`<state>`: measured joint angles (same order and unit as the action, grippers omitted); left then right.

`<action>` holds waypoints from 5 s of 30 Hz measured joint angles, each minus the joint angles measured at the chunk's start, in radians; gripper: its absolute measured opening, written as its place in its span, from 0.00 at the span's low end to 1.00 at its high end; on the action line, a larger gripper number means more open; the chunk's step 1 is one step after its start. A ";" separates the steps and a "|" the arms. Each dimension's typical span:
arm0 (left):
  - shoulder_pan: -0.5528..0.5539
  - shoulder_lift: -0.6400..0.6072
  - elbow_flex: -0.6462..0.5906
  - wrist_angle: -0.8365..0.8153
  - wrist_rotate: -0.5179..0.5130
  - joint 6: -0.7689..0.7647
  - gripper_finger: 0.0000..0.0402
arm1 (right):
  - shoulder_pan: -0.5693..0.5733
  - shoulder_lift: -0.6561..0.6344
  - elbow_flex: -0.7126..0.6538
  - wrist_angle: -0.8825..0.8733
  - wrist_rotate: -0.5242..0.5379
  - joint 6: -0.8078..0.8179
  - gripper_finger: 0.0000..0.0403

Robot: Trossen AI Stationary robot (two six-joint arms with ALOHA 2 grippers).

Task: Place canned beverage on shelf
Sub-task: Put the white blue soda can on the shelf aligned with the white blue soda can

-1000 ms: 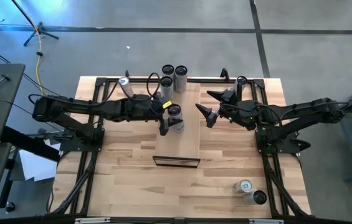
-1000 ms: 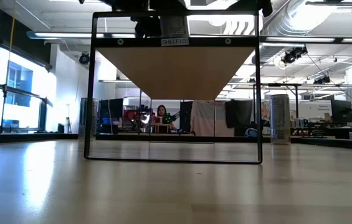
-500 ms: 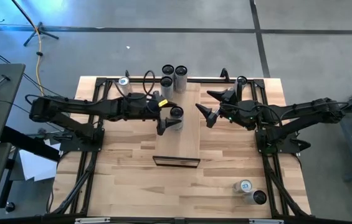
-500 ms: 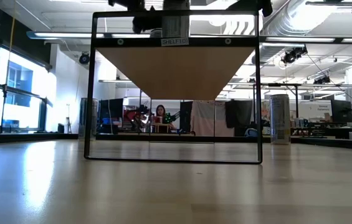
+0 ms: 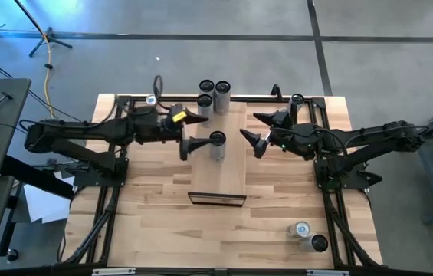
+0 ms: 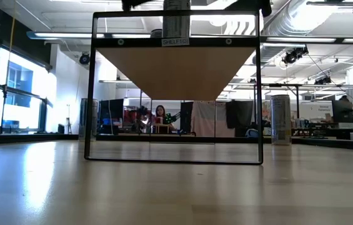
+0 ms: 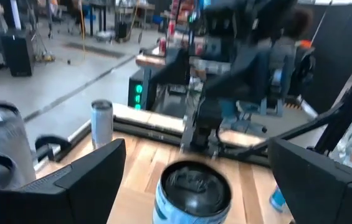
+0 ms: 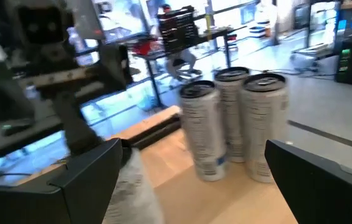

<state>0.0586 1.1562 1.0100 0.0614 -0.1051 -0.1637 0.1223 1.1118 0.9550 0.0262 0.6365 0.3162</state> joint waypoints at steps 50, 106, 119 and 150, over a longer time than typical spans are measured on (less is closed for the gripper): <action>0.002 -0.318 -0.001 -0.332 -0.265 0.174 0.89 | 0.344 1.053 1.280 -1.558 0.456 1.266 0.95; 0.002 -0.317 -0.001 -0.335 -0.263 0.167 0.89 | 0.153 1.069 1.220 -1.349 0.586 1.044 0.77; 0.001 -0.317 0.000 -0.349 -0.141 0.166 0.89 | 0.169 1.069 1.220 -1.492 0.602 1.103 0.56; 0.000 -0.322 0.000 -0.351 -0.140 0.061 0.89 | 0.219 0.929 1.220 -1.476 0.528 0.787 0.56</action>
<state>0.0582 0.8337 1.0103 -0.2893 -0.2451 -0.1032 0.3416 2.0407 2.1754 -1.4496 1.1649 1.1029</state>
